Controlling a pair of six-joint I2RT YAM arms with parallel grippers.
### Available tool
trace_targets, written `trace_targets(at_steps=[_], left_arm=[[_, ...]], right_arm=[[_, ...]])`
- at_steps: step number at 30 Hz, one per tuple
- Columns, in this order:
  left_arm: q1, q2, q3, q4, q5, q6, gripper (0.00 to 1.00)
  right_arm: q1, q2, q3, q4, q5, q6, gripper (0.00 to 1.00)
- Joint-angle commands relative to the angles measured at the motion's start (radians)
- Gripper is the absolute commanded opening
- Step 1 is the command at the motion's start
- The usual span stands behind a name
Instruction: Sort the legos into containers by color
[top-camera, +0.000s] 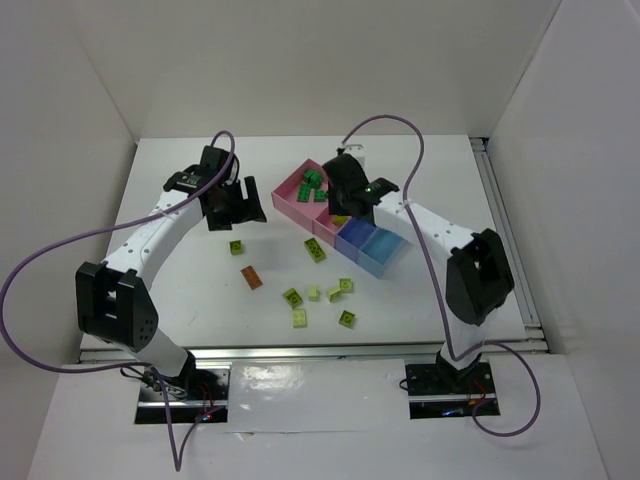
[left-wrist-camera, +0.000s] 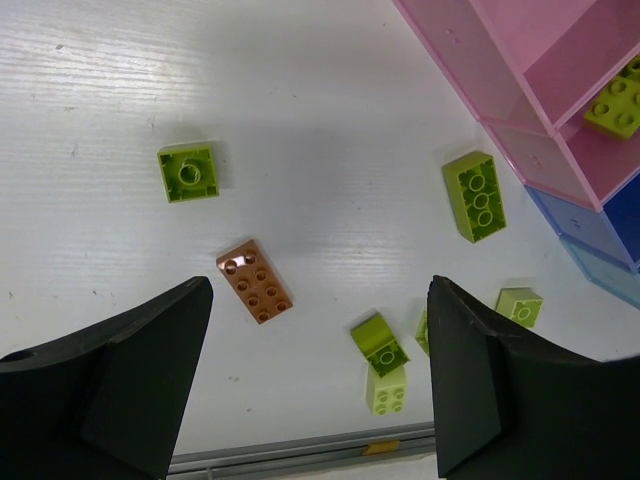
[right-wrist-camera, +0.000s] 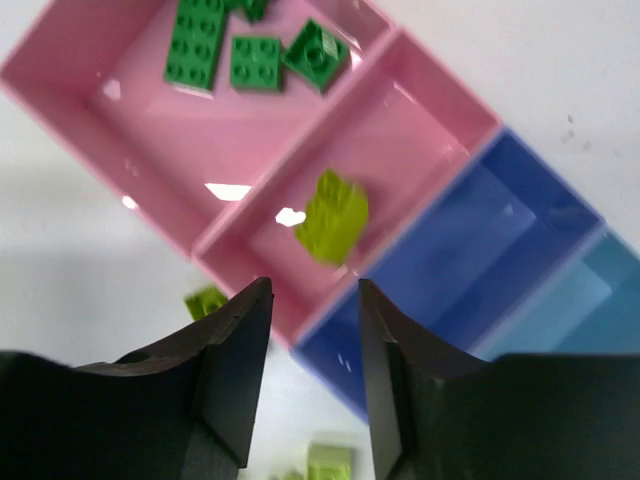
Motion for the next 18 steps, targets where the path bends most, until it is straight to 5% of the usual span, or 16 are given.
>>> trace_targets(at_steps=[1,3,8,13,18], left_arm=[[0.005,-0.023,0.021,-0.002,-0.027,0.001,0.90],[0.005,-0.038,0.007,0.007,-0.027,0.001,0.90],[0.005,-0.038,0.007,0.028,-0.027,-0.008,0.90],[0.005,-0.027,0.007,0.028,-0.027,-0.008,0.90],[0.005,-0.036,-0.015,0.028,-0.027,-0.008,0.90]], right_arm=[[0.051,-0.176,-0.119,0.018,-0.021,-0.002,0.48],[0.061,-0.239,-0.208,0.018,-0.030,0.007,0.57],[0.137,-0.252,-0.268,0.061,-0.100,-0.020,0.58],[0.174,-0.115,-0.259,0.061,-0.197,-0.039,0.73],[0.174,0.024,-0.175,0.052,-0.177,-0.077,0.76]])
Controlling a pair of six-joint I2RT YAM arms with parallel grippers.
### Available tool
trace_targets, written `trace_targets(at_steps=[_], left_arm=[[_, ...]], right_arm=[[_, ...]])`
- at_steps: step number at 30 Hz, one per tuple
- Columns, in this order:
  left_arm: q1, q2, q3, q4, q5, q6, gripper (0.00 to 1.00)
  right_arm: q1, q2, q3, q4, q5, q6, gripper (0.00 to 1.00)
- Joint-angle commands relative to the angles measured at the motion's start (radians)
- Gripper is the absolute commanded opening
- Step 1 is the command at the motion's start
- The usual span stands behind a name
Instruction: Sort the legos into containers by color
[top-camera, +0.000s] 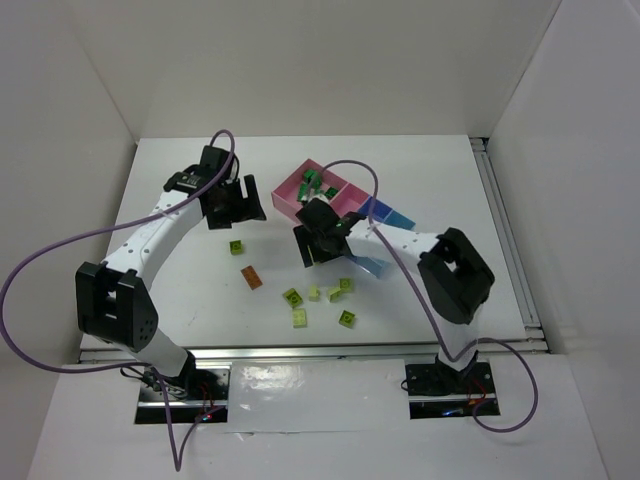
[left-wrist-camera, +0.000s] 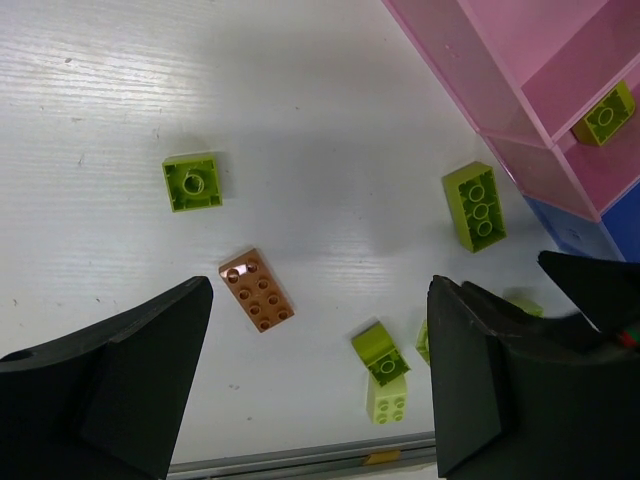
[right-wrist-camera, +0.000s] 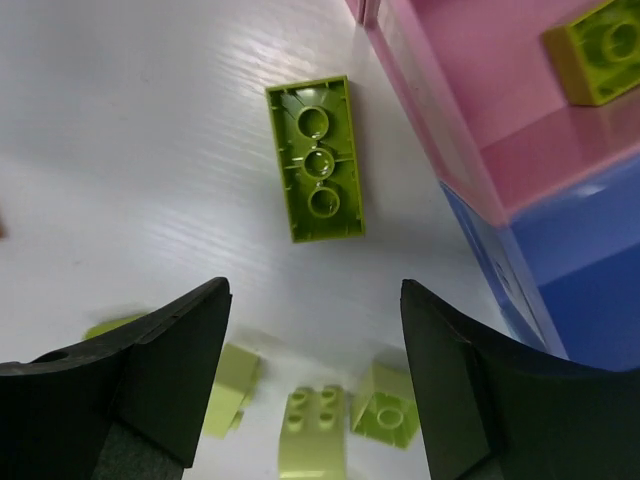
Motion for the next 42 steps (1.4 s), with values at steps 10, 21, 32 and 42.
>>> trace_targets(at_steps=[10,21,32,42], left_arm=[[0.014,-0.045,-0.022,0.003,-0.008,-0.007,0.90],[0.033,-0.045,-0.022,0.003,-0.008,-0.007,0.90],[0.042,0.047,-0.004,-0.066,-0.099,-0.019,0.99],[0.042,0.139,-0.064,-0.029,-0.159,-0.030,0.99]], right_arm=[[-0.020,0.214,0.157,0.041,-0.012,-0.104,0.71],[-0.029,0.130,0.167,0.030,-0.025,-0.145,0.25],[-0.152,-0.033,0.132,0.046,0.167,0.002,0.26],[-0.207,0.060,0.189,0.136,0.147,-0.036,0.67]])
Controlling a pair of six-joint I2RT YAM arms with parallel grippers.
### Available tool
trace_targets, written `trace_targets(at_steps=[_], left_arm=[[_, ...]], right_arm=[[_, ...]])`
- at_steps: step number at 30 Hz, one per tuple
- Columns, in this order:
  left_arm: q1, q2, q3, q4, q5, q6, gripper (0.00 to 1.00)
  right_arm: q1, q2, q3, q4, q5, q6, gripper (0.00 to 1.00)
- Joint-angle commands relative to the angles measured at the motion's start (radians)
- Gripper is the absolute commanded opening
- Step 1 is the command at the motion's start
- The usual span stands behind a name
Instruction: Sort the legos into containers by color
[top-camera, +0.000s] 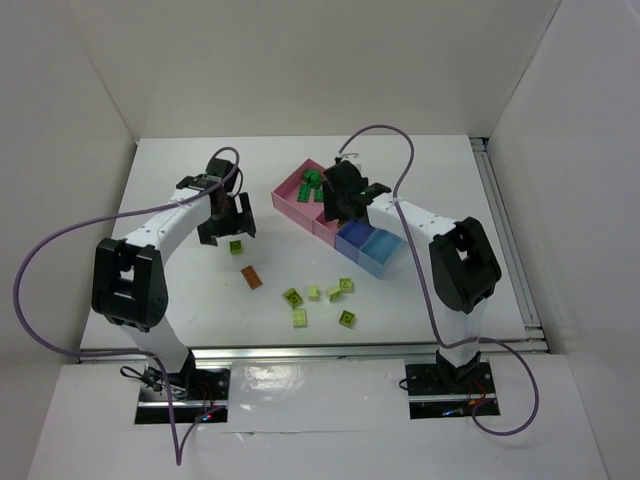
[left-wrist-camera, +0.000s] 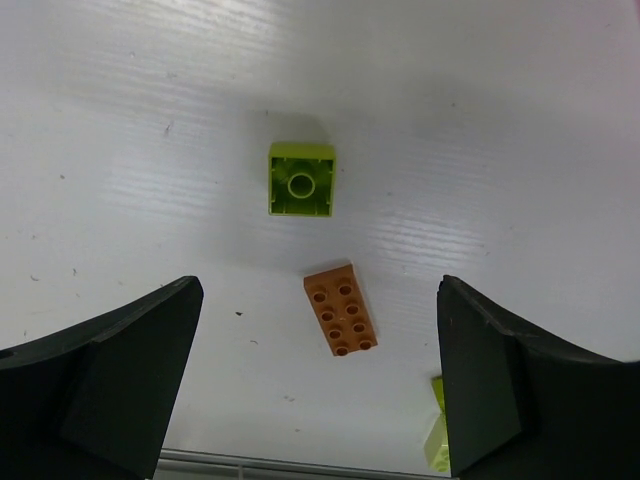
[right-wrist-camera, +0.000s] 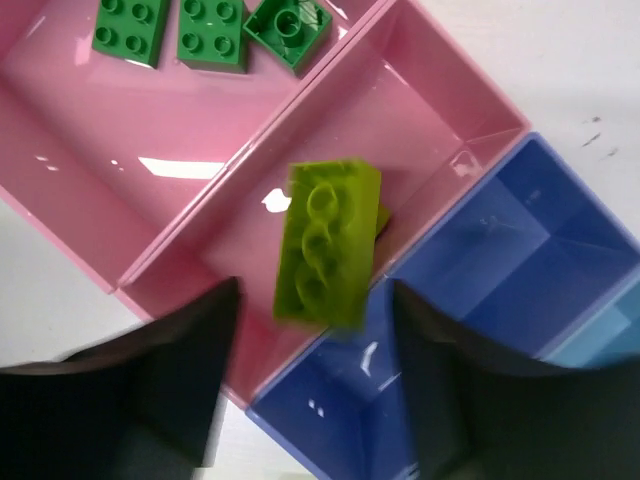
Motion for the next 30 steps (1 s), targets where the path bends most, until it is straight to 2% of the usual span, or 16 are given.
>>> trace_targets(at_steps=[1,4,9,13,16,17,19,21,23,25,30], left_arm=[[0.006,0.027,-0.035,0.014,-0.022,-0.009,0.99],[0.006,0.063,-0.044,0.024,-0.031,-0.018,0.98],[0.006,0.135,-0.035,0.024,-0.049,-0.037,0.90],[0.006,0.194,-0.017,0.053,-0.072,-0.058,0.85],[0.006,0.240,0.006,0.064,-0.085,-0.069,0.76],[0.006,0.240,0.018,0.064,-0.085,-0.069,0.68],[0.006,0.255,0.028,0.064,-0.085,-0.069,0.58],[0.006,0.255,0.040,0.064,-0.085,-0.069,0.38],[-0.003,0.239,0.040,0.064,-0.074,-0.035,0.30],[-0.012,0.196,0.060,0.064,-0.048,0.003,0.26],[-0.066,0.097,0.119,0.051,0.075,0.080,0.26]], right_arm=[[0.001,0.004,0.056,0.085,0.003,-0.016,0.76],[0.001,-0.007,0.056,0.108,-0.007,-0.042,0.83],[0.001,-0.053,0.024,0.099,0.012,-0.021,0.83],[0.011,-0.149,-0.047,0.090,0.012,0.000,0.83],[0.011,-0.199,-0.105,0.077,0.021,0.022,0.83],[0.011,-0.229,-0.117,0.065,0.021,0.022,0.83],[0.011,-0.257,-0.149,0.055,0.039,0.042,0.83],[0.011,-0.298,-0.177,0.044,0.039,0.051,0.83],[0.011,-0.332,-0.186,0.031,0.039,0.060,0.83],[0.011,-0.352,-0.214,0.013,0.039,0.069,0.83],[0.011,-0.423,-0.248,-0.010,0.074,0.079,0.83]])
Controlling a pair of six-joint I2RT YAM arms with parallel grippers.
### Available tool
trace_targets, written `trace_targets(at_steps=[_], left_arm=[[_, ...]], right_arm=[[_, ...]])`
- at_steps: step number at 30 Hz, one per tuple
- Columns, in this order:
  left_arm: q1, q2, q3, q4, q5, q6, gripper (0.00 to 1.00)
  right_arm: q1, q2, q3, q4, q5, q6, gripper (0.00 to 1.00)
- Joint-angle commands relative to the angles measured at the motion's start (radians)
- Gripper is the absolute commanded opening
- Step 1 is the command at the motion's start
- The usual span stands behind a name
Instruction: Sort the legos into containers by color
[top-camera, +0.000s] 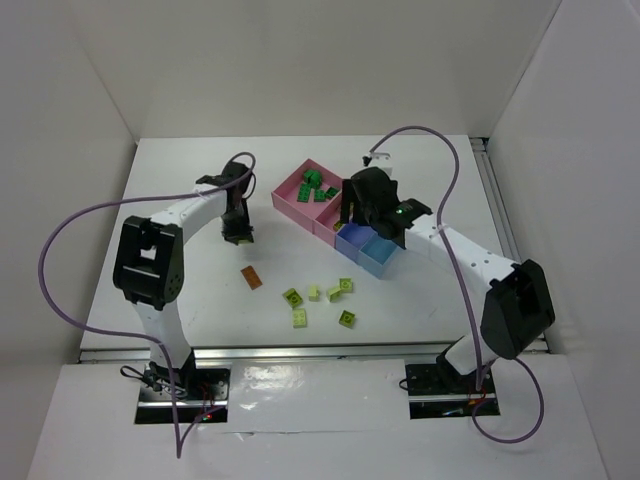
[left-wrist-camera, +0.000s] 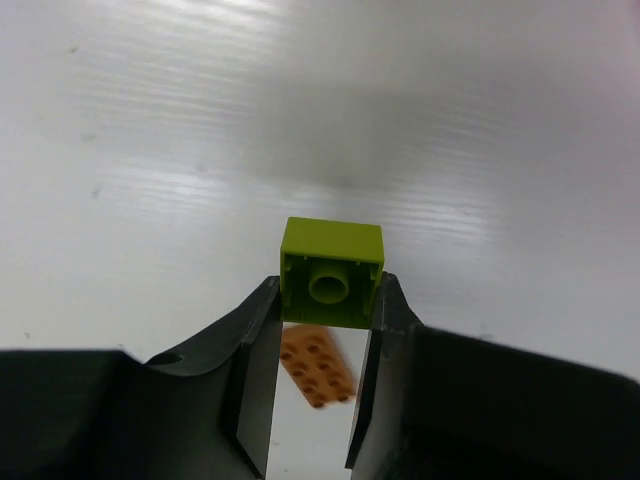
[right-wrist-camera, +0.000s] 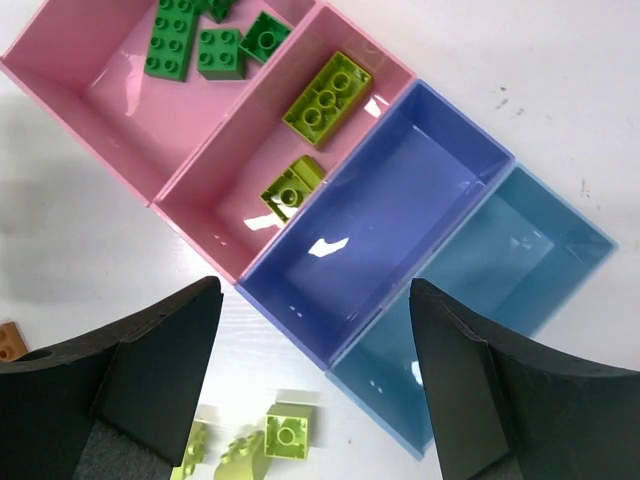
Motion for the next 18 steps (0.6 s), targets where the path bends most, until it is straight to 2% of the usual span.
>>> trace_targets(at_steps=[1,4,8,12,16,18], left_arm=[[-0.062,-0.117,0.099,-0.005,0.132,0.069,0.26],[-0.151,-0.127,0.175,0.010,0.203,0.078,0.27],[-0.240,-0.047,0.315,0.010,0.258,0.052,0.27],[-0.322,0.074,0.464,0.010,0.248,0.032,0.28],[-0.357,0.242,0.660,-0.020,0.225,0.021,0.32],[-0.368,0.304,0.735,-0.068,0.197,0.010,0.39]], right_arm=[[0.006,-0.076,-0.029,-0.035,0.061,0.034,0.83],[-0.003,-0.121,-0.039,-0.055,0.099,0.043,0.83],[-0.003,-0.188,-0.101,-0.087,0.144,0.101,0.83],[-0.003,-0.288,-0.170,-0.127,0.158,0.127,0.83],[-0.003,-0.377,-0.246,-0.150,0.002,0.112,0.83],[0.020,-0.403,-0.308,-0.150,-0.079,0.103,0.83]])
